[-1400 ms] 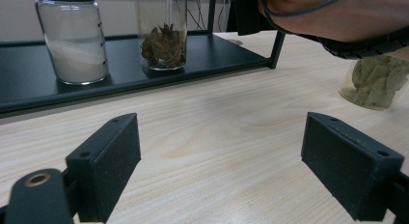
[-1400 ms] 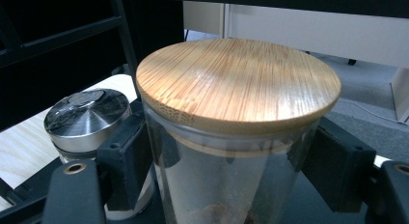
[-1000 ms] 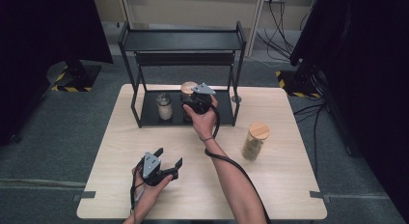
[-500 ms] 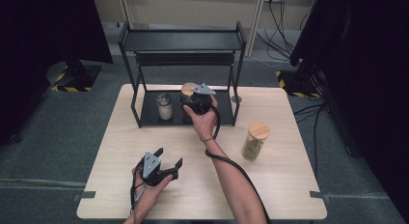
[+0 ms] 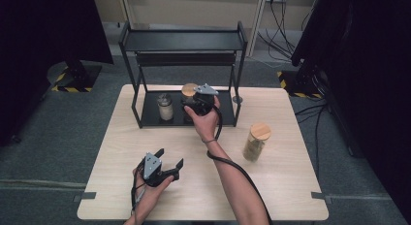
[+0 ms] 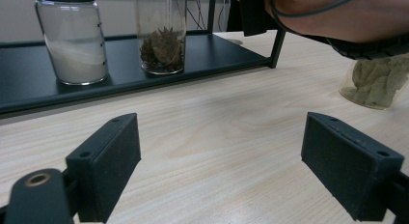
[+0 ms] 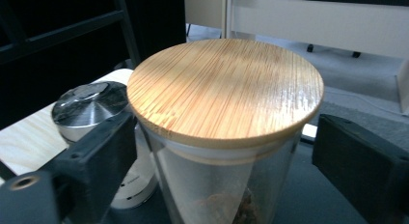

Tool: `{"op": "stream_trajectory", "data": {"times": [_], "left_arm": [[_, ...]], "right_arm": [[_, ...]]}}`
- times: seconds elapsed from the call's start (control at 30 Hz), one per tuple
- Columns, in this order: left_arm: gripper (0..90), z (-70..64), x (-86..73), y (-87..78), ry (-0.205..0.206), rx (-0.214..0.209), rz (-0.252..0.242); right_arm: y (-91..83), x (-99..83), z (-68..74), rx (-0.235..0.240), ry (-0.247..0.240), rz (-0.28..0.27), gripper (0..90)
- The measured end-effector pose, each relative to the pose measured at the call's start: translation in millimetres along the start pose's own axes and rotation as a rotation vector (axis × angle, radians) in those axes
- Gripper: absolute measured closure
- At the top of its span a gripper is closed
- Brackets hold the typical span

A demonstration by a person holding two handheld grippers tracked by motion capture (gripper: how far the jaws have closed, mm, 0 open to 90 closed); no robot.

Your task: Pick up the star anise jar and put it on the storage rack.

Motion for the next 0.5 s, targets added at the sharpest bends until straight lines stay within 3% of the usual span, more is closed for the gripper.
{"op": "stream_trajectory", "data": {"times": [0.5], "left_arm": [[13.3,0.2,0.0,-0.1,0.001,0.001,0.002]], "right_arm": [[-16.0,-0.9,-6.4,0.022,-0.007,0.011,2.1]]}}
Point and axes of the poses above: each handheld gripper's, and its own axes: y roughly forward along the jaws, x roughly out of its top, z roughly to its left, the point moved 1 cm from there along y, roughly forward along the jaws, and after that the axes turned 3 degrees about -x, right-handed, at the moved point
